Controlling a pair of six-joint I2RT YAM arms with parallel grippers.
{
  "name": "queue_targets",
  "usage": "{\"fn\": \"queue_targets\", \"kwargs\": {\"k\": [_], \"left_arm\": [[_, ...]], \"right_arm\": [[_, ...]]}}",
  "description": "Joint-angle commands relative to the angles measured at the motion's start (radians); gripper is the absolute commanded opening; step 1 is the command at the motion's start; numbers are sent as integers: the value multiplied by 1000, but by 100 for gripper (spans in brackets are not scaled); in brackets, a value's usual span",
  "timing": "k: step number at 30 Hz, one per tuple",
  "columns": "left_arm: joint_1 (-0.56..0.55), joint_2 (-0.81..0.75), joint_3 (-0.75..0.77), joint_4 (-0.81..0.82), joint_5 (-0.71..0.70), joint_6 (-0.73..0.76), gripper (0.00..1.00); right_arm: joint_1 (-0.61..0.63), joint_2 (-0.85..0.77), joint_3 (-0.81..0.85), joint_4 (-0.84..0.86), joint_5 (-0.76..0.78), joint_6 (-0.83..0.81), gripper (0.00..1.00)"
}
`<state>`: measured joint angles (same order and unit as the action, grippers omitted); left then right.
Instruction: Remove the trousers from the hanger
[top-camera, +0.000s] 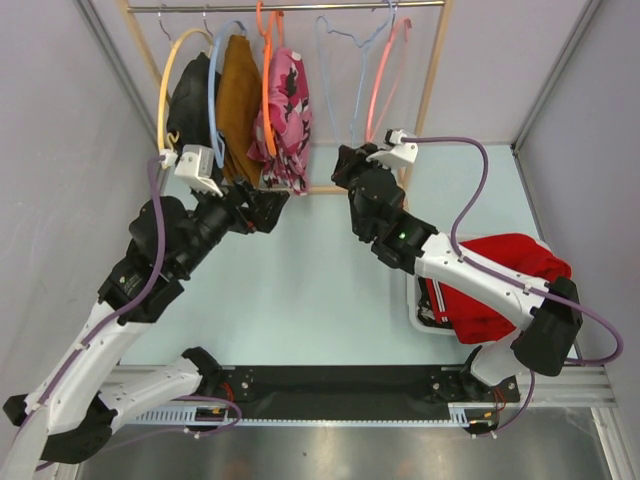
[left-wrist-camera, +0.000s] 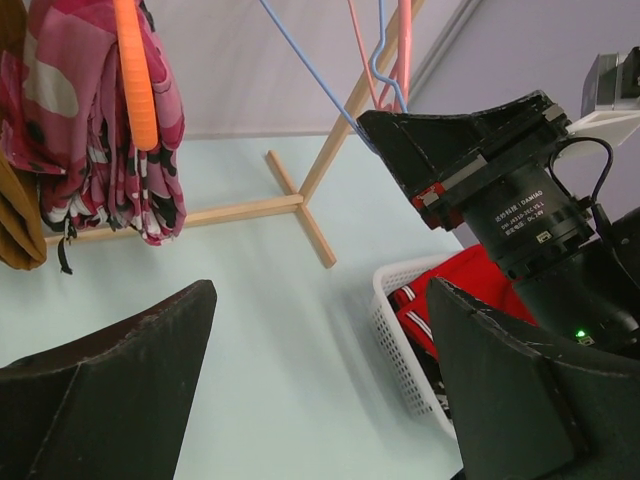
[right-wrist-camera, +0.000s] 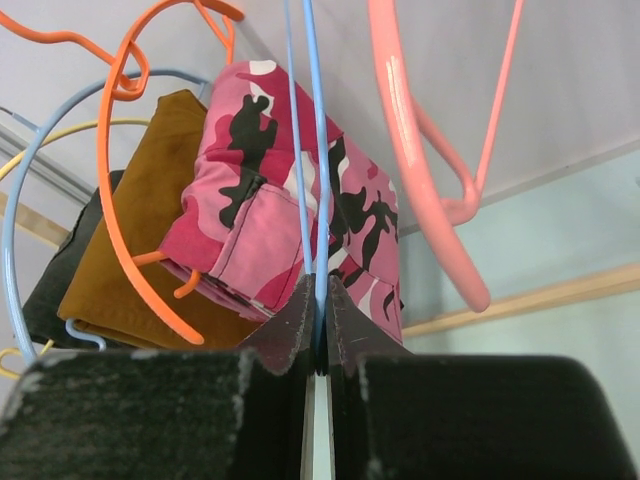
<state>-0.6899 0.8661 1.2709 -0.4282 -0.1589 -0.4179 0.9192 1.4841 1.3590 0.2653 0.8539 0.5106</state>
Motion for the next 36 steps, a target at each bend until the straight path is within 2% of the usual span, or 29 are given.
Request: {"fn": "queue_targets", "kwargs": {"k": [1,4,7,10,21,22,23,24,25,29,31,33,36], "left_arm": [[-2,5,-7,39,56,1,92],[-2,33,5,42,108,-5,92],[-2,65,18,46,151,-21,92],[-3,91,28,49,232,-36,92],[-3,182,44,57,407,-58,93],[-3,182,41,57,420,-56,93],[-3,182,36,59,449,-55,93],[-5,180,30,72,469,-53,94],[-3,177,12,80,485,-56,94],[-3,145,-76,158,626,-91,95],[-3,107,-169,262,695,-122,96],[-5,82,-240,381,778,-177,96],[-10,10,-372,523,835,-237,96]], "right_arm": [[39,11,63,-72,76,-26,0],[58,12,107,-174,93,-43,13],[72,5,135,-256,91,-67,34],[81,5,184,-368,89,-78,46],[150,-97,212,-596,27,-107,69],[170,-111,207,-610,24,-104,75],[179,-122,201,-623,22,-103,77],[190,-155,183,-646,19,-95,77],[197,-171,172,-655,-1,-89,85],[234,-286,86,-692,-84,-37,93],[250,-376,-13,-667,-137,-35,99],[270,-444,-91,-614,-174,-29,100],[286,-579,-260,-499,-327,-35,100]]}}
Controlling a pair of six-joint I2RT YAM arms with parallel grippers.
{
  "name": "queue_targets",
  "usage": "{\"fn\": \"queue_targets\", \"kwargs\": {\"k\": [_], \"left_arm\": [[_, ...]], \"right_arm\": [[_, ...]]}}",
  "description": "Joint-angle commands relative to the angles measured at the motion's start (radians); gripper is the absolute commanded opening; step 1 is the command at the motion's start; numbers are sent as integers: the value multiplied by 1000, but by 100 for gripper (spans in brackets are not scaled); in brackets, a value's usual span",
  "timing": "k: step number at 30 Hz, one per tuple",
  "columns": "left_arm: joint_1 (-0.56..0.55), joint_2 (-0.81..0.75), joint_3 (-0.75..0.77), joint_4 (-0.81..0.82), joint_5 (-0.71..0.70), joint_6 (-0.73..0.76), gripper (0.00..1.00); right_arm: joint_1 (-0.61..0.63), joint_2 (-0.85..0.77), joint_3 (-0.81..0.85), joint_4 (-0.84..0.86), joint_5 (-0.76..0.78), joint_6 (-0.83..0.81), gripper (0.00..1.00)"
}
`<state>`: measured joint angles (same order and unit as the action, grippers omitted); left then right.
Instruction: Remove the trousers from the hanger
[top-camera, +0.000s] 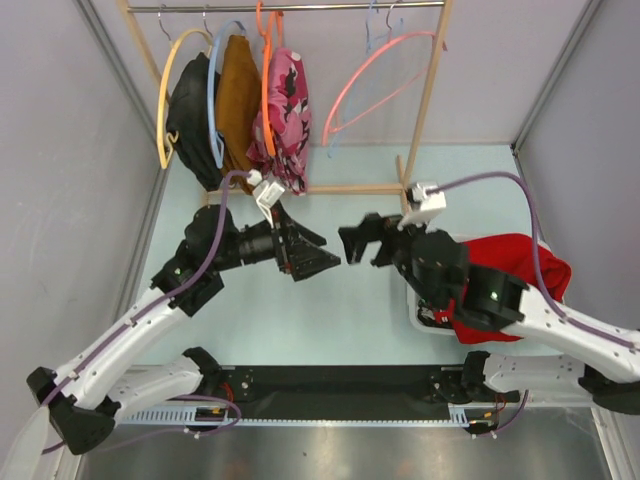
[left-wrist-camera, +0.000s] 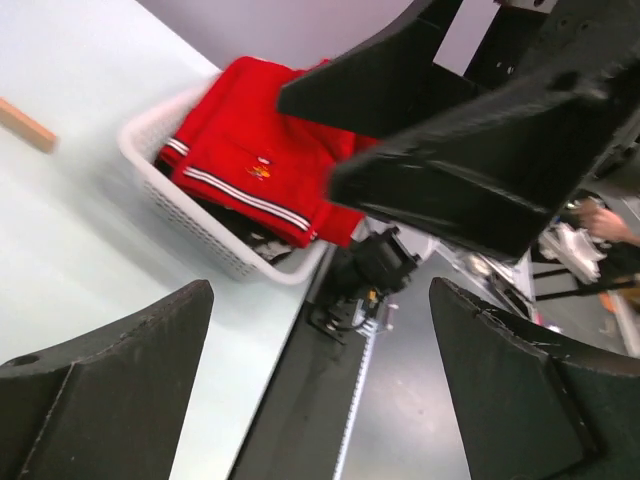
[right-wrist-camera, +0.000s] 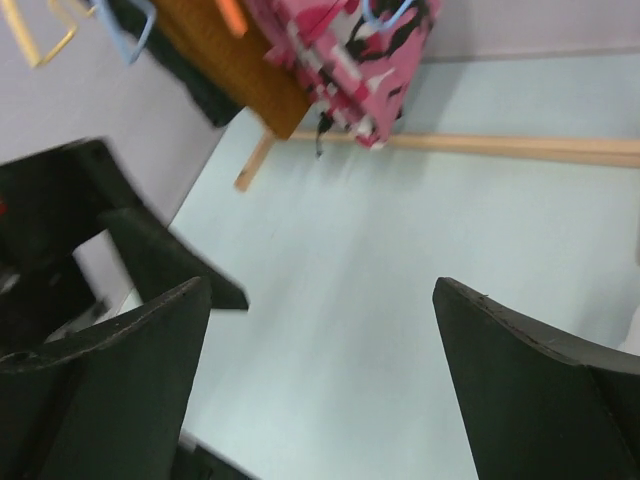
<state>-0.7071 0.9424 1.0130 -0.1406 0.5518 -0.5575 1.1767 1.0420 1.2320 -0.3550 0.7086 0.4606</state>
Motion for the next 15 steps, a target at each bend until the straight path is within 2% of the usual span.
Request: {"fn": "queue_targets", "kwargs": {"k": [1,3,7,9,13,15], "left_arm": [[5,-108,-182,269,135,-111,96],[1,-155,-253,378,169,-160,96],[0,-272,-488,608,206,-281,96],[0,-338,-572,761,201,-382,96],[-2,-457,-842,1021,108,-580,97],[0,-522,-960,1153,74,-634,97]], "right_arm": [[34,-167,-175,155,-214,9,100],[35,-253,-310,275,-349,-16,100],[38,-381,-537,486,-498,21,100],[38,-454,-675,586,-491,68,100],[44,-554,-897,721,-454,177,100],[50,-592,-1036,819,-437,228,100]]}}
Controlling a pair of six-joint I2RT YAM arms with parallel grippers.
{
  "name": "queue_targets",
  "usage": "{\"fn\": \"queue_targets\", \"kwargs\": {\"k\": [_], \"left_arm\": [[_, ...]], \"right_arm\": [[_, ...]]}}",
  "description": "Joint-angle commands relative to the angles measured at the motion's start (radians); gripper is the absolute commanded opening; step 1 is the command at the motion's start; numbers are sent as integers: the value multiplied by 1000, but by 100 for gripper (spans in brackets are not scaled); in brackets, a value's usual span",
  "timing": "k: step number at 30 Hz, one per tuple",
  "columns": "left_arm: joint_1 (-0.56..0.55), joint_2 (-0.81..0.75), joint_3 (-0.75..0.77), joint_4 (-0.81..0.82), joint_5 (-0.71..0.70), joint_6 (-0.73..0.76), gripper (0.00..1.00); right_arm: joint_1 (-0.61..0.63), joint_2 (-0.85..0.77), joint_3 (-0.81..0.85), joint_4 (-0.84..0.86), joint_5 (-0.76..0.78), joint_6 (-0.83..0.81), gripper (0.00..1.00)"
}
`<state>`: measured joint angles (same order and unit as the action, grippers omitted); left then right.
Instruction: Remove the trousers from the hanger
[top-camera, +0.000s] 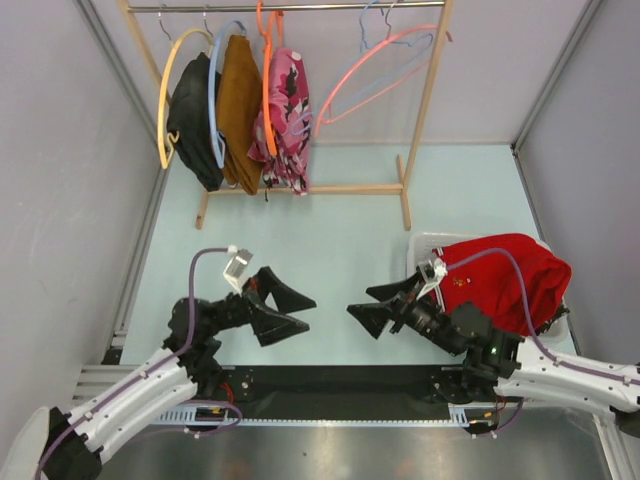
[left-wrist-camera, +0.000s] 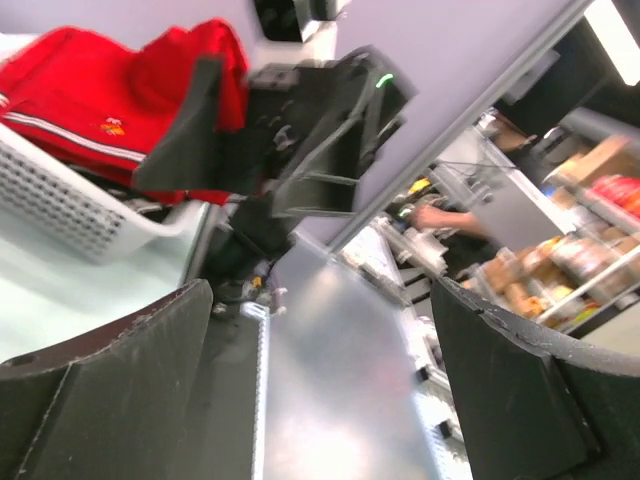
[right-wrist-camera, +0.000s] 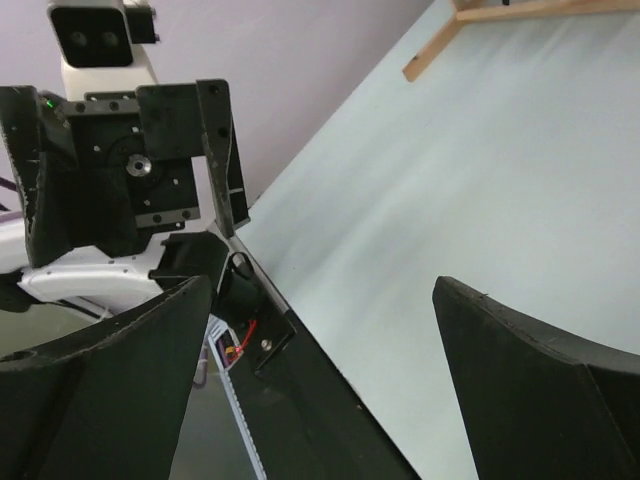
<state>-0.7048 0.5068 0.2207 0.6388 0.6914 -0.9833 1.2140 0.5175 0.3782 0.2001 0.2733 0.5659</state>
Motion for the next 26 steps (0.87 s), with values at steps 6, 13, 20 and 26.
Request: {"fn": "queue_targets", "kwargs": {"k": [6,13,20,26], "left_arm": [[-4,-218,-435,593,-188,-388,98],[-7,-323,-434,469,-110,-362,98],[-9,-286,-434,475,-81,-359,97],[-9,-289,-435,475,-73,-365,98]], "right_arm": [[27,-120,-470,574,70,247,100],[53,-163,-503,495,112,250,100],[79,-109,-506,503,205,282,100],[81,-105,-504,490,215,324,100]]}}
